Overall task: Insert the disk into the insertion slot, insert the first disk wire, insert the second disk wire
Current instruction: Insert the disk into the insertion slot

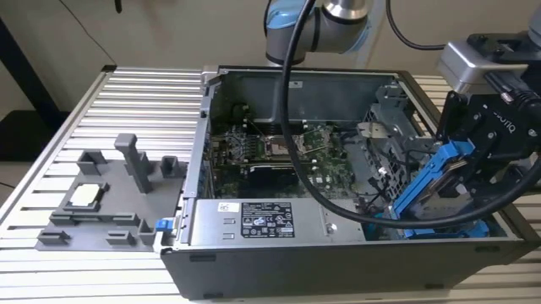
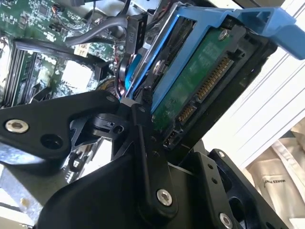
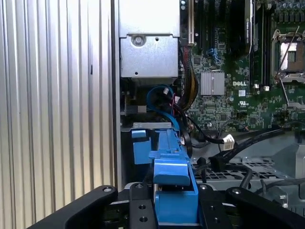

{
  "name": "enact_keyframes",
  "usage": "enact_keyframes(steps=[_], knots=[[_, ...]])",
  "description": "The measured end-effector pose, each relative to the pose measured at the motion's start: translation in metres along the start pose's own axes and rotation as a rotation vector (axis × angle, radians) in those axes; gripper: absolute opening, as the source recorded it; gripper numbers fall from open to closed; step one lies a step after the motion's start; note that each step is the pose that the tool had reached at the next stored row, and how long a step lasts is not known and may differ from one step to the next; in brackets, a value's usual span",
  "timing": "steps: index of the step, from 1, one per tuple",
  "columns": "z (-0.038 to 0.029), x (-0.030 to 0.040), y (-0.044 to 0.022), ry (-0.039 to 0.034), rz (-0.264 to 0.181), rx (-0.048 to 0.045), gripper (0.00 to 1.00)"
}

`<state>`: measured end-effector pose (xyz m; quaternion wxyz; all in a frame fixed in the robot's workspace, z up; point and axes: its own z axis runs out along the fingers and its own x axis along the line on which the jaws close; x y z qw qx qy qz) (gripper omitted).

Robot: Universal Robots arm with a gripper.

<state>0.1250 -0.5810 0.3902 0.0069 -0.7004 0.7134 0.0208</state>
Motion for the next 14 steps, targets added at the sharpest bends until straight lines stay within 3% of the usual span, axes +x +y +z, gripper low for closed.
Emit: enact_keyframes(steps=[7, 14], knots=[[0.0126, 0.0005, -0.0005, -0.0016, 0.0, 0.0001, 0.33], [0.0206, 0.0008, -0.0007, -0.0072, 0.0, 0.0056, 0.33]])
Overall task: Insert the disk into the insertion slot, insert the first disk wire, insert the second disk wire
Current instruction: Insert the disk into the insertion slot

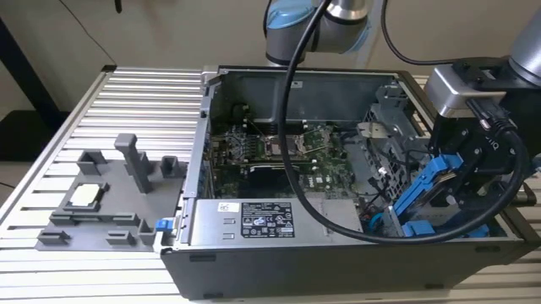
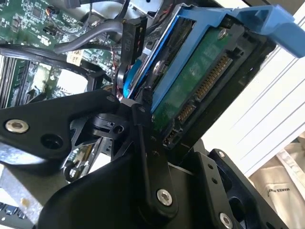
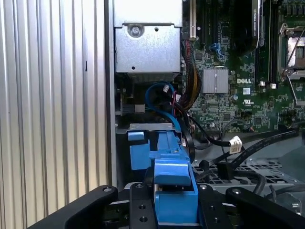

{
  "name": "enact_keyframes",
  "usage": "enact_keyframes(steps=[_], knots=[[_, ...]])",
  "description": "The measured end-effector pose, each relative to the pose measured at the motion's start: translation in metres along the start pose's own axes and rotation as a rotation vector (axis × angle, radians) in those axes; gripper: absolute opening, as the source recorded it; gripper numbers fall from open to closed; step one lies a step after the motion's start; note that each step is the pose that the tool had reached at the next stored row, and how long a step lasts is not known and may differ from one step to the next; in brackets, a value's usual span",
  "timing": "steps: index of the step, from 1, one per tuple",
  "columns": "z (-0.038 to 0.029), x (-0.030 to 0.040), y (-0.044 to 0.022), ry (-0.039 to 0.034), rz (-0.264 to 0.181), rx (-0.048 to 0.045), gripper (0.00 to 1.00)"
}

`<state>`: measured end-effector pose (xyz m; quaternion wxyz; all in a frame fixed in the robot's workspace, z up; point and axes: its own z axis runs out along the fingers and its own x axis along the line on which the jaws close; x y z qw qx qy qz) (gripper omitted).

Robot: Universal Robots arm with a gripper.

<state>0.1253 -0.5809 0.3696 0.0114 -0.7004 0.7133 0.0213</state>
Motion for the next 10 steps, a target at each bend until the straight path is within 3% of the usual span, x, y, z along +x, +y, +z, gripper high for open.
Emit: enact_keyframes(steps=[7, 8, 10], knots=[[0.0002, 0.0, 0.0, -0.0001, 0.0, 0.0, 0.34], [0.0002, 0.0, 0.0, -0.0001, 0.0, 0.0, 0.4], [0.0001, 0.0, 0.0, -0.0001, 0.0, 0.0, 0.4]])
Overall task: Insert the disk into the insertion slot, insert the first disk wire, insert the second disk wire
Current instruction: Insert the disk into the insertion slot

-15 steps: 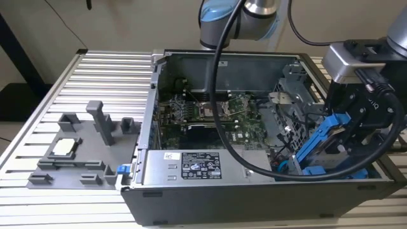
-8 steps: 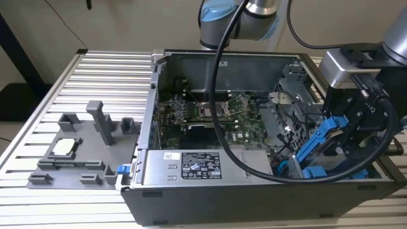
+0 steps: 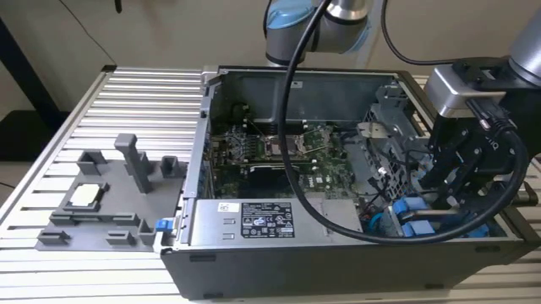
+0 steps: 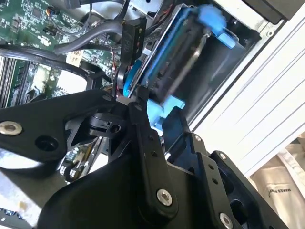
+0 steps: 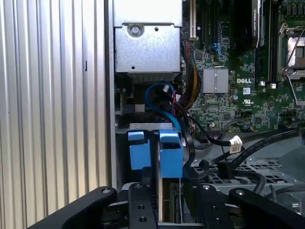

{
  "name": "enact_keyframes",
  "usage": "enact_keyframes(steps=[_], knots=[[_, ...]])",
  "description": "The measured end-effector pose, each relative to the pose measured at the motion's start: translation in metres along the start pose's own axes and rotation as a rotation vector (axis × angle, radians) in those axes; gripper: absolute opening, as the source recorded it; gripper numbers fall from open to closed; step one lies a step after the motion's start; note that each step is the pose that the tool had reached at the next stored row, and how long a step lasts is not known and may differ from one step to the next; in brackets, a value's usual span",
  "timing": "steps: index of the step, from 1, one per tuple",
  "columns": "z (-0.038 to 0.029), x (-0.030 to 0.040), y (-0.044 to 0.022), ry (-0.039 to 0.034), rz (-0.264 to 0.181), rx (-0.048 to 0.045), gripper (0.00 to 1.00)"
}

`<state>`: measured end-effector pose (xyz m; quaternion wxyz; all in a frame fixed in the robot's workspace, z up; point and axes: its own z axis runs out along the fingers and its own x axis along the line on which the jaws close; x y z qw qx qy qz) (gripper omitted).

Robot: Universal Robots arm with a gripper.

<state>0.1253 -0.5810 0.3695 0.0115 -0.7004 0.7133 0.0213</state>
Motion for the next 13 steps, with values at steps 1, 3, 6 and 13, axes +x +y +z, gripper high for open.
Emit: enact_keyframes(steps=[1, 3, 6, 13], knots=[[-0.0009, 0.0, 0.0, 0.0001, 0.0, 0.0, 0.4], [-0.0063, -0.0003, 0.0001, 0.0, 0.0, 0.0, 0.4], [-0.0201, -0.0009, 0.0003, 0.0008, 0.0, 0.0, 0.4], [-0.0321, -0.0024, 0.0008, -0.01, -0.002, 0.032, 0.4]])
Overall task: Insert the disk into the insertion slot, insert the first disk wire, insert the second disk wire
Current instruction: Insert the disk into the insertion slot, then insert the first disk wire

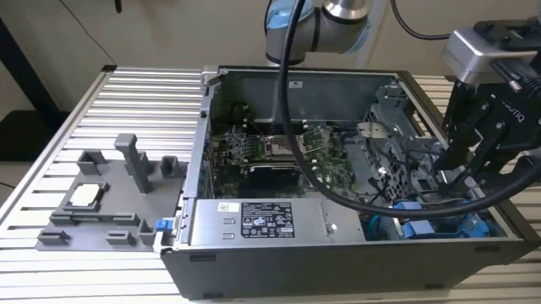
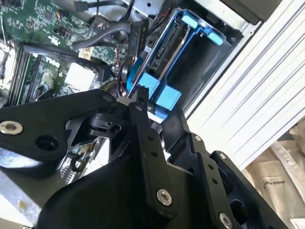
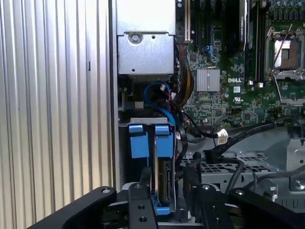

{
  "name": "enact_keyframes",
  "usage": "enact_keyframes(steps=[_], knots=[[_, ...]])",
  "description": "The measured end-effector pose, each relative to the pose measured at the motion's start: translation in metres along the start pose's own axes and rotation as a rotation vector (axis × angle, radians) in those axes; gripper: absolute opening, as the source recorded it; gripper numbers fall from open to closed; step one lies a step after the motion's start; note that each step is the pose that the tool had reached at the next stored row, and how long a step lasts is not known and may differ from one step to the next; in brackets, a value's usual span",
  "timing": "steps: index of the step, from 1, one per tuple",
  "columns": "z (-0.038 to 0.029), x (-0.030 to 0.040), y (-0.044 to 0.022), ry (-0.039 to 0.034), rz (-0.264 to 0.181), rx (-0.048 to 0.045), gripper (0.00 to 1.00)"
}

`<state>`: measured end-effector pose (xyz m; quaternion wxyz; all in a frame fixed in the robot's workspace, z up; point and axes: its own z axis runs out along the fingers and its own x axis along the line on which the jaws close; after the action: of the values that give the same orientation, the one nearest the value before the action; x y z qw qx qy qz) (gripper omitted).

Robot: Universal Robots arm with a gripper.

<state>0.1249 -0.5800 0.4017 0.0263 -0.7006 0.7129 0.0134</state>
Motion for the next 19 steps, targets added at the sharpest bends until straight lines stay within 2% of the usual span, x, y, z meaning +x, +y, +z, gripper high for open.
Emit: enact_keyframes(steps=[6, 9, 10, 11, 15, 17, 19], knots=[[0.0, 0.0, 0.0007, -0.0176, -0.006, 0.1095, 0.4], [-0.0001, -0.0001, 0.0011, -0.03, -0.009, 0.1632, 0.4], [0.0, -0.0007, 0.0015, -0.0316, -0.01, 0.1793, 0.4], [0.0001, -0.0023, 0.0016, -0.0312, -0.012, 0.1812, 0.4], [0.0005, -0.009, 0.0022, -0.0197, -0.034, 0.1807, 0.4], [0.0013, -0.0158, 0.0034, -0.0171, -0.037, 0.1876, 0.4], [0.0025, -0.0208, 0.0057, -0.0171, -0.038, 0.1999, 0.4]])
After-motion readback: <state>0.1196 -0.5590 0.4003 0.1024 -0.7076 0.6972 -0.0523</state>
